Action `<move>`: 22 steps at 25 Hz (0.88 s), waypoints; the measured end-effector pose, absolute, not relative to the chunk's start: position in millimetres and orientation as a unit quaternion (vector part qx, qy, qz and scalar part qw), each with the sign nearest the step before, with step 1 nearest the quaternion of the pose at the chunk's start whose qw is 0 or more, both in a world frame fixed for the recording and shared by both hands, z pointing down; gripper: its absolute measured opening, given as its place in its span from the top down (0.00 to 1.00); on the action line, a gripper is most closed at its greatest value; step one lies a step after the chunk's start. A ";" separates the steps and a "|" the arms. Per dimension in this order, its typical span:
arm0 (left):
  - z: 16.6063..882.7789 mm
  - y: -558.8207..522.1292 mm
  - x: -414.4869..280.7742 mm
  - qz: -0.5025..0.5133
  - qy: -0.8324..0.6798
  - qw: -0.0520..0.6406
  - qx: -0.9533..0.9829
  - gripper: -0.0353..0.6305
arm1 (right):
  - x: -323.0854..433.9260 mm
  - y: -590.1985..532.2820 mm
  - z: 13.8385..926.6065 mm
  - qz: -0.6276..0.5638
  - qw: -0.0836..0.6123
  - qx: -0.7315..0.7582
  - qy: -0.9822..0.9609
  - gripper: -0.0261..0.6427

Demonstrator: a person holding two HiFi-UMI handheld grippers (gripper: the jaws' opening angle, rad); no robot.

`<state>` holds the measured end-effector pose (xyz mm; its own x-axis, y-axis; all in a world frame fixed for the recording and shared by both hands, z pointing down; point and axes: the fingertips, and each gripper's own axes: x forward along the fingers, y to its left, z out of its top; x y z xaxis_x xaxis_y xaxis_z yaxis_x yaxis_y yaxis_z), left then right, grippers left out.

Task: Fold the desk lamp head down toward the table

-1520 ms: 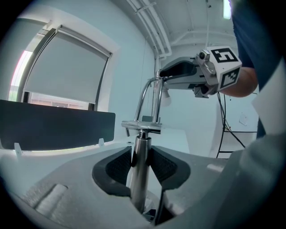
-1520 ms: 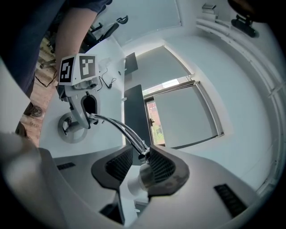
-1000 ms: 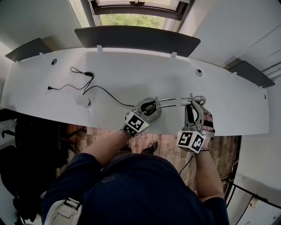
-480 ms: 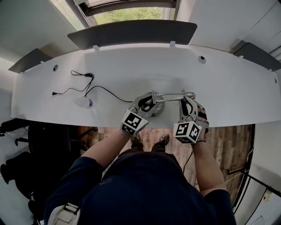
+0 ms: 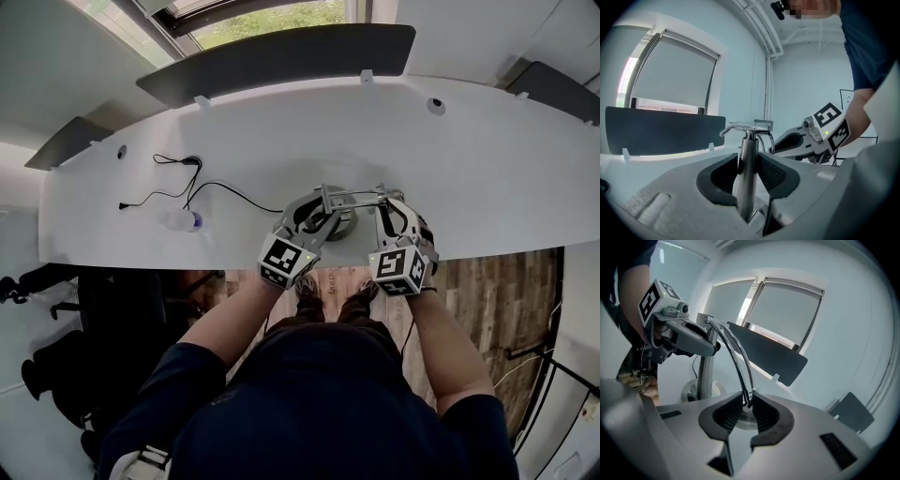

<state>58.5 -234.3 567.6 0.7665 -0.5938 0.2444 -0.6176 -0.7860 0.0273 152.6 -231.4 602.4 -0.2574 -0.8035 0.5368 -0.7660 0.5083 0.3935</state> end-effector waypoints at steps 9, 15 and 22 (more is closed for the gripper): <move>570.0 -235.0 58.6 0.115 -0.326 0.058 0.937 0.75 | 139.0 -231.5 621.9 0.025 0.321 0.503 -0.802 0.86; 571.5 -234.1 57.0 0.129 -0.335 0.051 0.932 0.75 | 136.1 -231.1 622.0 0.026 0.323 0.501 -0.802 0.86; 564.3 -227.4 49.4 0.150 -0.336 0.026 0.930 0.75 | 133.1 -220.6 604.5 0.044 0.313 0.496 -0.809 0.87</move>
